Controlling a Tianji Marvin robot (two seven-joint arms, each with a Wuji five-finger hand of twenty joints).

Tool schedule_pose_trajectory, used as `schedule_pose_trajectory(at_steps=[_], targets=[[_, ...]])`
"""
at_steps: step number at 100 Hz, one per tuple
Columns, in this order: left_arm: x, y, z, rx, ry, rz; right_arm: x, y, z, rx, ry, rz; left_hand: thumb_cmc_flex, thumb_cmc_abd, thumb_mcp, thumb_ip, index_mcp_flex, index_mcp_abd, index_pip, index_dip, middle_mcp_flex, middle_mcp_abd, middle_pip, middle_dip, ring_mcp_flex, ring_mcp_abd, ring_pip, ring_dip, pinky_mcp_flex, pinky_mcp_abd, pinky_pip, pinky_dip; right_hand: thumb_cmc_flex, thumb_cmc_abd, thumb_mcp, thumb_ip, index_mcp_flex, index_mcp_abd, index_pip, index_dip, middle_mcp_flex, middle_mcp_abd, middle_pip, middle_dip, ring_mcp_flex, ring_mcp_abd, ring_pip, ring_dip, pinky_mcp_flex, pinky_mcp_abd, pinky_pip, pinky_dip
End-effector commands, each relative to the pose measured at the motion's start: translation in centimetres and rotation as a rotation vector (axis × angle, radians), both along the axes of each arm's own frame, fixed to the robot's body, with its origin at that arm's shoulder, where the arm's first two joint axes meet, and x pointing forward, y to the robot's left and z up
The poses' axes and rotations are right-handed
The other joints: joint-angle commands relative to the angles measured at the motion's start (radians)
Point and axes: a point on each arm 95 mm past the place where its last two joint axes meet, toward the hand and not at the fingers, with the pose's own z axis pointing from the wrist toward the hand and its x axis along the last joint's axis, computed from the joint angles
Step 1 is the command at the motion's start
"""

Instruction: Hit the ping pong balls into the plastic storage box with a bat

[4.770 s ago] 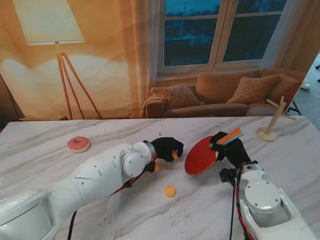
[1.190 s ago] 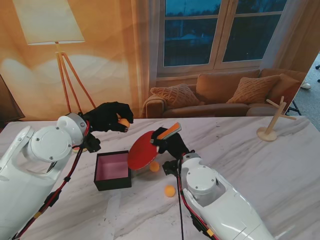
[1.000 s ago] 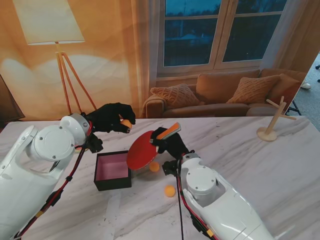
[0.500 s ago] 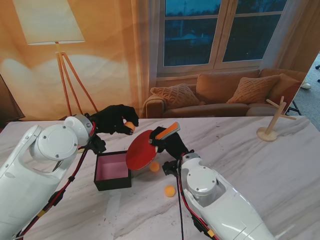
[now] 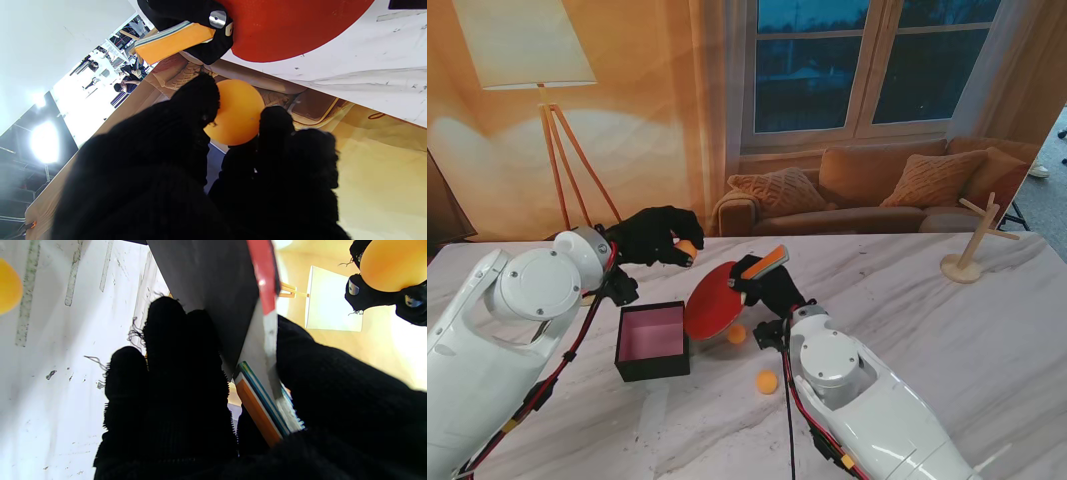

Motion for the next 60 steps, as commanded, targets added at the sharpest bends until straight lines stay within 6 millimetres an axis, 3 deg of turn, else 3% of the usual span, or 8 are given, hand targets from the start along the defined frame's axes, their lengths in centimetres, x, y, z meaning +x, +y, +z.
schedule_pose_trajectory(at_steps=[1,28,40,47,60], targets=[[-0.1,-0.1,0.0,0.002,0.002,-0.010,0.0,0.2,0.2,0.004,0.003,0.007,0.077,0.056,0.024,0.067,0.057,0.050,0.018,0.031,0.059,-0.024,0.064,0.012,0.023,0.117,-0.018,-0.024,-0.039,-0.117,0.026,0.010,0.149,0.100,0.124,0.034,0.154,-0.055,0.084,0.052,0.020,-0.235,0.012,-0.013,-0.053,-0.115,-0.046,0.011,-0.006,-0.038,-0.010,0.019],[0.0,-0.3,-0.5,0.013,0.019,-0.022,-0.3,0.2,0.7,0.020,-0.013,0.014,0.052,0.068,-0.003,0.073,0.047,0.045,-0.017,0.019,0.004,-0.030,0.095,-0.058,-0.048,0.120,-0.099,-0.125,-0.164,-0.015,-0.109,0.013,0.148,0.100,0.123,0.033,0.155,-0.055,0.082,0.056,0.019,-0.233,0.011,-0.013,-0.053,-0.114,-0.048,0.012,-0.006,-0.038,-0.010,0.021],[0.1,-0.4,-0.9,0.015,0.032,-0.033,-0.5,0.3,1.0,0.031,-0.019,0.019,0.032,0.074,-0.033,0.074,0.043,0.047,-0.132,-0.032,-0.067,-0.029,0.116,-0.207,-0.089,0.138,-0.192,-0.205,-0.240,0.042,-0.220,0.030,0.148,0.100,0.123,0.033,0.155,-0.054,0.082,0.056,0.020,-0.234,0.011,-0.013,-0.053,-0.113,-0.047,0.012,-0.005,-0.037,-0.010,0.022],[0.1,-0.5,-1.0,0.015,0.039,-0.040,-0.5,0.4,1.1,0.036,-0.021,0.021,0.019,0.083,-0.048,0.077,0.039,0.045,-0.205,-0.049,-0.112,-0.029,0.120,-0.389,-0.118,0.153,-0.242,-0.242,-0.280,0.067,-0.266,0.040,0.149,0.101,0.124,0.034,0.155,-0.054,0.081,0.056,0.020,-0.233,0.011,-0.013,-0.051,-0.112,-0.046,0.013,-0.004,-0.036,-0.009,0.022],[0.2,-0.6,-1.1,0.025,0.041,-0.058,-0.6,0.4,1.1,0.041,-0.024,0.027,-0.049,0.112,-0.076,0.077,0.031,0.036,-0.317,-0.061,-0.139,-0.042,0.072,-0.460,-0.179,0.161,-0.348,-0.309,-0.370,0.104,-0.316,0.053,0.148,0.100,0.124,0.033,0.156,-0.054,0.081,0.057,0.021,-0.234,0.011,-0.013,-0.051,-0.113,-0.047,0.013,-0.004,-0.036,-0.010,0.023]])
